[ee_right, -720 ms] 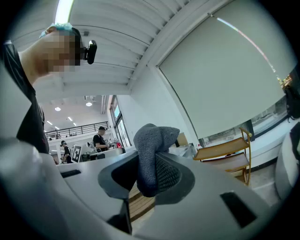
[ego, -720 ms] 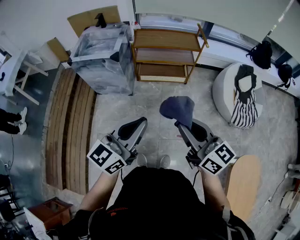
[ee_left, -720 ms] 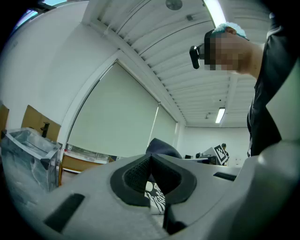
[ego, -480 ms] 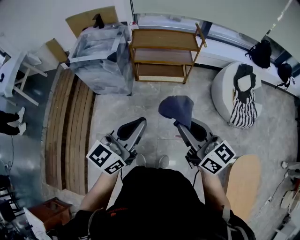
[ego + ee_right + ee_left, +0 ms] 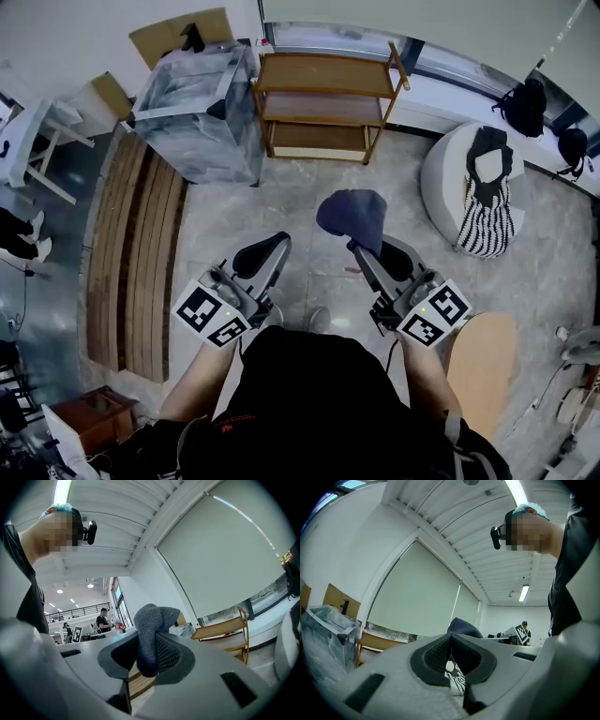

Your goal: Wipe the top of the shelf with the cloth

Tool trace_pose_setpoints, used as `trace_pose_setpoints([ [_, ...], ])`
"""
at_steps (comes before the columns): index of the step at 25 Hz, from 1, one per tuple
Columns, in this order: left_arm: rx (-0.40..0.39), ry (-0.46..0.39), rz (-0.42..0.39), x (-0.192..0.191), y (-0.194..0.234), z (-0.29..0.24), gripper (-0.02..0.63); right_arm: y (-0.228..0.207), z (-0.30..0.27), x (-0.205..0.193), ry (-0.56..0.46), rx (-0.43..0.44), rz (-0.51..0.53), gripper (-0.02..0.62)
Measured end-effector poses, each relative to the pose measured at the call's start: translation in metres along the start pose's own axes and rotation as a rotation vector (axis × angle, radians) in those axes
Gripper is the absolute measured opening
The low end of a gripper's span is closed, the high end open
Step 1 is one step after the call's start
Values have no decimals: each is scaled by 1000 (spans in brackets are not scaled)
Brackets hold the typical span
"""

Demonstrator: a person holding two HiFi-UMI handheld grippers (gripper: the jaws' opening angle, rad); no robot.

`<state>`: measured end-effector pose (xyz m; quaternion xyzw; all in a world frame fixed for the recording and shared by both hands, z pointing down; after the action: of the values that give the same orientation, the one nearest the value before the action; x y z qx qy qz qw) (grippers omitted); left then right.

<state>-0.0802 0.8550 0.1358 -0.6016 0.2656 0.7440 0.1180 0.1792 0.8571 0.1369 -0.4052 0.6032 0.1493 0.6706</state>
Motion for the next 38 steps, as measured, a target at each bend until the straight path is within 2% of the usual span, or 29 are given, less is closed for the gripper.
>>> trace_pose_setpoints([
  [7, 8, 7, -4, -9, -8, -25, 20, -26, 13, 2, 4, 10, -15, 84],
  [18, 23, 12, 7, -17, 18, -50, 20, -61, 0, 4, 16, 6, -36, 84],
  [26, 15, 12, 27, -19, 70, -72, 20, -92, -45, 8, 34, -9, -41, 84],
  [38, 13, 25, 53, -2, 181, -90, 20, -128, -148, 21, 68, -29, -50, 84],
])
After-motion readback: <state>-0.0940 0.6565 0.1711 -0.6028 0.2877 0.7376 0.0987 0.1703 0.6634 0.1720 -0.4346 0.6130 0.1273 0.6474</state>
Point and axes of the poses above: the fingertips, and each gripper's own axes: z backward along the fingers, y to its left, x out of its top, the point moved 9 cm from there along z, backward along the fingers, and after that the axes turned 8 degrees about -x, right-handed, at the moved point
